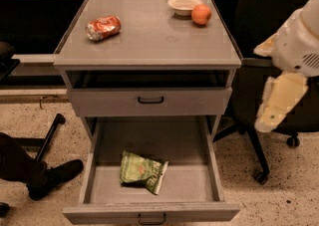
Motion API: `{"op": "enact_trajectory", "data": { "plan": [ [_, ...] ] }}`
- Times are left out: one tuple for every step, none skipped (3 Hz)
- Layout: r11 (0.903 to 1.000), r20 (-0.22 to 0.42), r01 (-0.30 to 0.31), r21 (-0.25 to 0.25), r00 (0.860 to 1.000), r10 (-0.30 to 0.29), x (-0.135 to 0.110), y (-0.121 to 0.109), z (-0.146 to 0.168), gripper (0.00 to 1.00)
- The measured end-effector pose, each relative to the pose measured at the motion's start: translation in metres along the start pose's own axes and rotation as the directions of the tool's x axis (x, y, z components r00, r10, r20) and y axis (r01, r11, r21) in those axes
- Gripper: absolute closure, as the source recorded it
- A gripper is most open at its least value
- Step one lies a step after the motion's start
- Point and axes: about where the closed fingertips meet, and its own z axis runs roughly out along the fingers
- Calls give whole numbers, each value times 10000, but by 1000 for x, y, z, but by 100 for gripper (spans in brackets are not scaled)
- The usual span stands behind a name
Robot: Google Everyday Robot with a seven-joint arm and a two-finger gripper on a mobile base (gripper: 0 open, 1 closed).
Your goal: Pick green jalapeno chip bag from middle drawer and place on counter
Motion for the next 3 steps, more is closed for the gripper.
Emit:
{"op": "enact_trajectory", "data": {
  "plan": [
    [9967, 645, -39, -805, 9979, 91, -8, 5, 68, 0],
    [9880, 1325, 281, -1519, 9912, -78, -25, 16, 132, 0],
    [9880, 1325, 281, -1519, 9912, -78, -25, 16, 132, 0]
  ]
}}
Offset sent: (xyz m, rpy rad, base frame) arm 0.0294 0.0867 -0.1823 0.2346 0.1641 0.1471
